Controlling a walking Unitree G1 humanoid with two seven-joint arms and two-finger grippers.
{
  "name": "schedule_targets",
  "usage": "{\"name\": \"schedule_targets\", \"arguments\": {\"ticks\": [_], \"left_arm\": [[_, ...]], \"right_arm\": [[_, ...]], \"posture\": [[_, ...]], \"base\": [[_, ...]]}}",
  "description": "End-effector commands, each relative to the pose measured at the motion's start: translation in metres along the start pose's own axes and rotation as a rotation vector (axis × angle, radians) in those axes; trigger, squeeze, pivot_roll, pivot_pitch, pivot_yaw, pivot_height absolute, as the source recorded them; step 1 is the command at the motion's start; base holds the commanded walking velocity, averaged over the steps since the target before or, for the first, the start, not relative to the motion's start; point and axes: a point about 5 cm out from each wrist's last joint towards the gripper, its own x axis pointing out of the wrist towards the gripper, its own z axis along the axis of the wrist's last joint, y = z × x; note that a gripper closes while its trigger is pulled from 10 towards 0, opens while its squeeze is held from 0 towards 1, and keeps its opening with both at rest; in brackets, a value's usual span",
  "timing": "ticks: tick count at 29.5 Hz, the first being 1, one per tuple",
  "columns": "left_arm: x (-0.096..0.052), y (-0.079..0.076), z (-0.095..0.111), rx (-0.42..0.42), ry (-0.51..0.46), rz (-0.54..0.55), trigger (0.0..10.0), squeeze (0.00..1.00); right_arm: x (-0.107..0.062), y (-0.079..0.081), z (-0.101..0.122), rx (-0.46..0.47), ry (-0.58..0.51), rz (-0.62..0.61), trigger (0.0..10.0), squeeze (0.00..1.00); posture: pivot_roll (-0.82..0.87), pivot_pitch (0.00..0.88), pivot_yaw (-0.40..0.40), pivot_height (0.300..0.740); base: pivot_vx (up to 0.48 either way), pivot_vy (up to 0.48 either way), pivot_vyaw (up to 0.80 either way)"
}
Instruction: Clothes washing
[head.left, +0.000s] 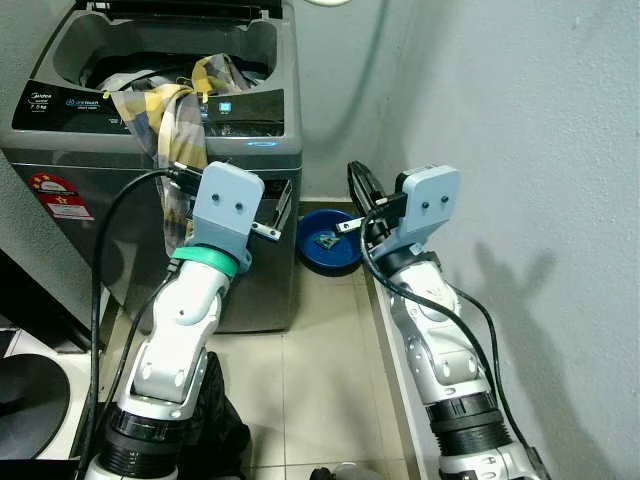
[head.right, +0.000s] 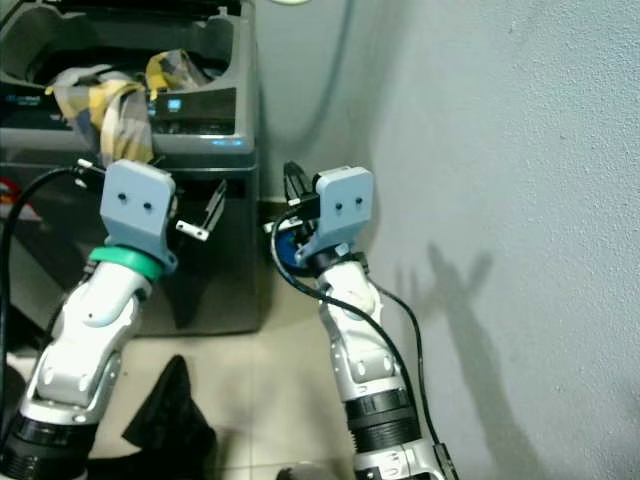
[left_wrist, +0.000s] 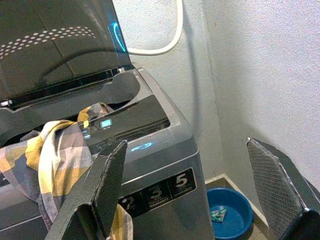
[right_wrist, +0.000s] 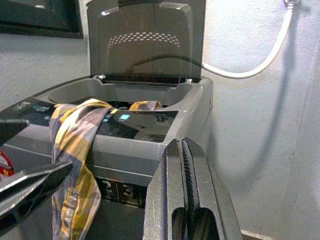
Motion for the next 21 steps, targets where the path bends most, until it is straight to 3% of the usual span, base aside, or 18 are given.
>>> {"name": "schedule_targets", "arguments": {"ticks": [1,15,17,21], "left_arm": [[-0.002,-0.001,-0.002,0.010,0.010,-0.009,10.0,0.00],[-0.006,0.001,-0.006,0.014,0.022,0.006,10.0,0.00],[-0.010,0.005,-0.009,0.010,0.042,0.027,10.0,0.00],[-0.016,0.018,-0.023,-0.072,0.123,0.142,10.0,0.00]], "right_arm": [[-0.001,0.002,-0.001,0.004,0.005,-0.004,10.0,0.00],[-0.003,0.004,-0.008,0.010,0.029,0.006,10.0,0.00],[-0.002,0.004,-0.006,0.015,0.027,0.000,10.0,0.00],[-0.004,0.007,-0.011,0.015,0.040,0.009,10.0,0.00]], "posture": [[0.03,0.000,0.022,0.728],[0.04,0.000,0.010,0.728],[0.05,0.000,0.010,0.728],[0.04,0.000,0.014,0.728]], "base": [[0.000,0.000,0.00],[0.000,0.000,0.00],[0.000,0.000,0.00],[0.000,0.000,0.00]]}}
